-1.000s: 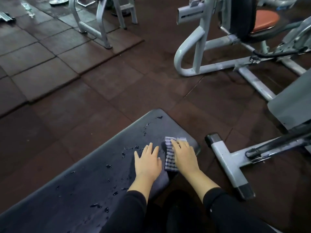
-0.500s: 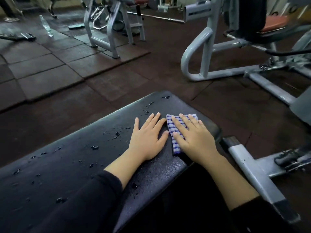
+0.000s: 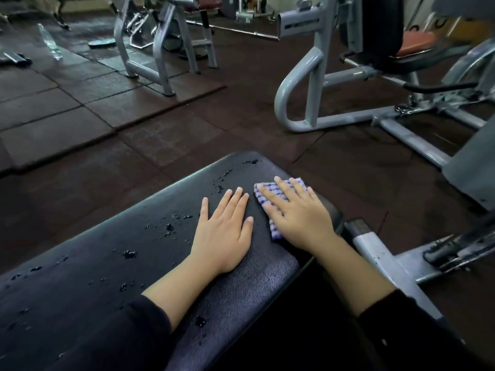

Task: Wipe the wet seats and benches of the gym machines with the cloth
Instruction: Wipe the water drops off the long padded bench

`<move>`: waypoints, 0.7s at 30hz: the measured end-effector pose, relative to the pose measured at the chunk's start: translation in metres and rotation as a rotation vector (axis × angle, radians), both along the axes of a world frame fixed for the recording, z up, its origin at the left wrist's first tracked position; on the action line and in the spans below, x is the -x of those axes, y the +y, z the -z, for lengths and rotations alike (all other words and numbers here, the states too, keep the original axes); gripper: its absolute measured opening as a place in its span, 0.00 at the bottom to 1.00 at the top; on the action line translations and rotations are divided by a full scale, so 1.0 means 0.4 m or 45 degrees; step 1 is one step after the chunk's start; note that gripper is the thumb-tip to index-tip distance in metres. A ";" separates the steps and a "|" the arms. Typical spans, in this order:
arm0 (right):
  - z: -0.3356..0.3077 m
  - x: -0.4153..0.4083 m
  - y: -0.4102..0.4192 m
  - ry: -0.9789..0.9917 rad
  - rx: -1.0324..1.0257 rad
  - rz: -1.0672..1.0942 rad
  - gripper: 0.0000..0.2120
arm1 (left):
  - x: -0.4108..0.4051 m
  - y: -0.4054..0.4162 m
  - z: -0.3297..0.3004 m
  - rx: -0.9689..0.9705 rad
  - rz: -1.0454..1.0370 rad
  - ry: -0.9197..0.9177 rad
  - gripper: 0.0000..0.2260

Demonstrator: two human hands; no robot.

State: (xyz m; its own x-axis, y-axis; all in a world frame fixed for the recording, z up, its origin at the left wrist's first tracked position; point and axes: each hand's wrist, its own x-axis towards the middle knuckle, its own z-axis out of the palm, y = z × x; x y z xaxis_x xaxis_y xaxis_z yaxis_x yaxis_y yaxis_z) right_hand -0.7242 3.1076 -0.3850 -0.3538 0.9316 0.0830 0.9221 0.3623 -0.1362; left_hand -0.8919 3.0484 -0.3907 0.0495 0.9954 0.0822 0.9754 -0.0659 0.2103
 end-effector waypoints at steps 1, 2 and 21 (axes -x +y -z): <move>-0.001 -0.013 0.039 -0.007 0.008 0.026 0.30 | 0.000 0.000 -0.001 0.000 0.001 -0.010 0.37; -0.005 -0.033 0.074 -0.006 0.044 0.053 0.28 | 0.000 0.000 -0.001 0.000 0.005 -0.011 0.36; 0.000 0.018 0.077 -0.088 -0.011 0.053 0.37 | 0.001 0.000 0.005 -0.050 0.014 -0.007 0.37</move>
